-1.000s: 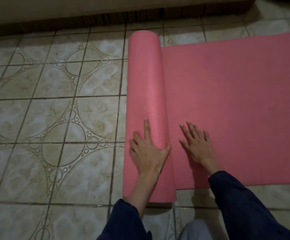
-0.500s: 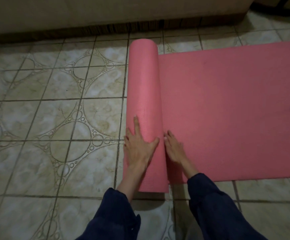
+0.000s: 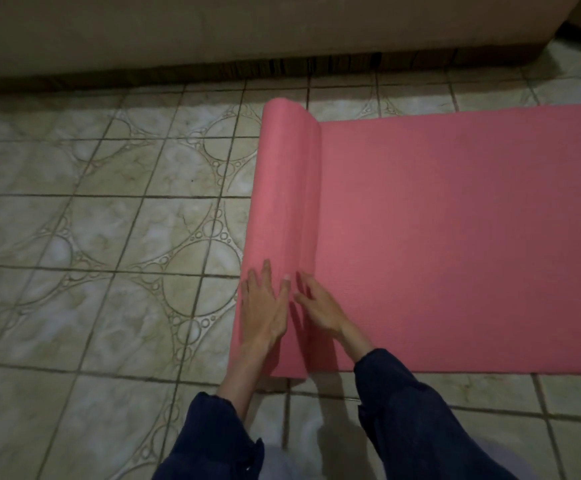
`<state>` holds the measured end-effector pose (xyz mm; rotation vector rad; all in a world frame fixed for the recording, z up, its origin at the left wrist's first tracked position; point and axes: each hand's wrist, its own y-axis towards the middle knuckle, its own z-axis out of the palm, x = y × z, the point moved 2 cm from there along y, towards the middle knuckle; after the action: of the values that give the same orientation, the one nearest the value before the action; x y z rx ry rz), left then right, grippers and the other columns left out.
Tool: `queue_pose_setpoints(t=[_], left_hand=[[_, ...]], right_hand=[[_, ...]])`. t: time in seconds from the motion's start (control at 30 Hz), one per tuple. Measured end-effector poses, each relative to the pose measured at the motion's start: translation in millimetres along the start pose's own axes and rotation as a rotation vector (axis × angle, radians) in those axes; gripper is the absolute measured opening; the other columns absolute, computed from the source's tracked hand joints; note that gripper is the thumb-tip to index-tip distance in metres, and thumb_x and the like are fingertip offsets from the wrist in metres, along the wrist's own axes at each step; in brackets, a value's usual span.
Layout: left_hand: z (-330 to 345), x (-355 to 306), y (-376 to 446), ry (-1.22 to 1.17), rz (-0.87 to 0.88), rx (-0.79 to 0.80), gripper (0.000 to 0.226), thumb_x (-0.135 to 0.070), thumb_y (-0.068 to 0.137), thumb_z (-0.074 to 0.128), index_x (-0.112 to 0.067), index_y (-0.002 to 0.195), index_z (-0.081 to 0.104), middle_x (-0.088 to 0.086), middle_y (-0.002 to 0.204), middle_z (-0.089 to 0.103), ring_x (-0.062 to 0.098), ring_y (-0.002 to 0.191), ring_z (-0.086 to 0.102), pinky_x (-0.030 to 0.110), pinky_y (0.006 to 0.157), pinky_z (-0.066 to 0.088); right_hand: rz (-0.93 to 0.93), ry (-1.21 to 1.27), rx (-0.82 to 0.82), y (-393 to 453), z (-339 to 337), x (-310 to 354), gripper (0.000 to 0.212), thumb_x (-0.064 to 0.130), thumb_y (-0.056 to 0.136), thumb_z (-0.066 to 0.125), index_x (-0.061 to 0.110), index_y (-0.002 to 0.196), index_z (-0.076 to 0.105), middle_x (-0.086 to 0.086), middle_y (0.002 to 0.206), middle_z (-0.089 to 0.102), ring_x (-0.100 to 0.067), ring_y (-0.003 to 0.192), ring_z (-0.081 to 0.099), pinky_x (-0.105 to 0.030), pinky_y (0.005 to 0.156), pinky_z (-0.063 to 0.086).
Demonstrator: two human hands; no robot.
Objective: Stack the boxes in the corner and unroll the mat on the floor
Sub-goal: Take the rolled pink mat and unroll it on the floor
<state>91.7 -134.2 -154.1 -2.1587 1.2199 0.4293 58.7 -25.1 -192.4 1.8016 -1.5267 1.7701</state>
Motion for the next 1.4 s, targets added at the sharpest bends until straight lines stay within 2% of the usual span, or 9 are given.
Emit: queue_pose_setpoints(t=[0.27,0.4,0.6,0.7,0.77,0.87,0.97,1.13,1.4], left_hand=[[-27,48,11,0.025,-0.087,0.006,0.059,-0.041,0.099,0.027,-0.024,0.151,0.006,0.016,0.159,0.006,0.03,0.147,0.007,0.044,0.121,0.011],[-41,75,13,-0.015,-0.126,-0.032,0.058,-0.037,0.1,0.029,-0.02,0.151,0.009,0.017,0.158,0.011,0.03,0.146,0.015,0.043,0.12,0.015],[-53,95,16,-0.223,-0.114,-0.079,0.061,-0.045,0.097,0.031,-0.021,0.151,0.015,0.009,0.153,0.029,0.027,0.138,0.034,0.045,0.114,0.031],[-56,101,17,-0.264,-0.151,-0.14,0.063,-0.055,0.094,0.027,-0.024,0.149,0.023,0.007,0.147,0.039,0.028,0.132,0.043,0.047,0.109,0.036],[-64,107,18,-0.328,-0.193,-0.211,0.067,-0.062,0.092,0.02,-0.023,0.144,0.034,0.007,0.139,0.05,0.028,0.125,0.05,0.047,0.104,0.041],[-79,112,16,-0.4,-0.249,-0.351,0.052,-0.045,0.099,0.027,-0.017,0.142,0.04,0.01,0.128,0.059,0.022,0.107,0.057,0.033,0.09,0.045],[-91,117,13,-0.132,-0.227,-0.463,0.057,-0.022,0.097,0.042,-0.013,0.149,0.021,0.011,0.148,0.04,0.025,0.13,0.044,0.038,0.11,0.034],[-72,112,8,0.501,-0.18,-0.219,0.062,-0.03,0.097,0.037,-0.016,0.151,0.01,0.011,0.16,0.008,0.025,0.148,0.006,0.06,0.113,-0.006],[31,70,-11,0.376,0.26,0.302,0.065,-0.029,0.099,0.037,-0.026,0.151,-0.001,0.006,0.161,-0.005,0.021,0.149,0.0,0.042,0.121,0.014]], right_hand=[[-0.072,0.029,0.152,19,48,16,0.068,-0.006,0.091,0.041,0.015,0.15,0.015,-0.001,0.159,0.011,-0.015,0.146,0.013,-0.031,0.122,0.011],[-0.069,0.24,-0.074,29,65,30,0.067,-0.012,0.086,0.048,0.009,0.146,0.027,-0.006,0.151,0.032,-0.02,0.139,0.033,-0.024,0.113,0.028],[-0.025,0.367,-0.095,43,88,49,0.058,0.015,0.089,0.06,0.015,0.142,0.034,-0.007,0.135,0.051,-0.015,0.114,0.051,-0.029,0.09,0.048],[-0.018,0.356,0.022,45,98,56,0.047,0.037,0.1,0.035,0.013,0.14,0.042,0.002,0.138,0.047,-0.011,0.12,0.048,-0.008,0.09,0.042],[-0.029,0.261,0.002,43,95,53,0.048,0.037,0.101,0.027,0.012,0.139,0.044,0.003,0.136,0.047,-0.011,0.123,0.047,-0.004,0.092,0.038],[-0.053,-0.226,-0.07,45,80,33,0.048,0.027,0.1,0.038,0.013,0.145,0.032,-0.003,0.154,0.028,-0.018,0.142,0.027,-0.03,0.115,0.022],[-0.07,-0.498,-0.044,49,74,16,0.056,0.02,0.097,0.045,0.014,0.148,0.022,-0.001,0.159,0.013,-0.018,0.146,0.016,-0.042,0.12,0.017],[-0.089,-0.65,-0.042,45,70,12,0.062,0.021,0.096,0.046,0.017,0.15,0.015,0.0,0.16,0.004,-0.016,0.147,0.01,-0.042,0.118,0.013],[-0.03,-0.815,-0.079,-2,0,-33,0.068,0.028,0.091,0.055,0.026,0.149,0.019,0.002,0.16,0.002,-0.016,0.147,0.011,-0.044,0.118,0.014]])
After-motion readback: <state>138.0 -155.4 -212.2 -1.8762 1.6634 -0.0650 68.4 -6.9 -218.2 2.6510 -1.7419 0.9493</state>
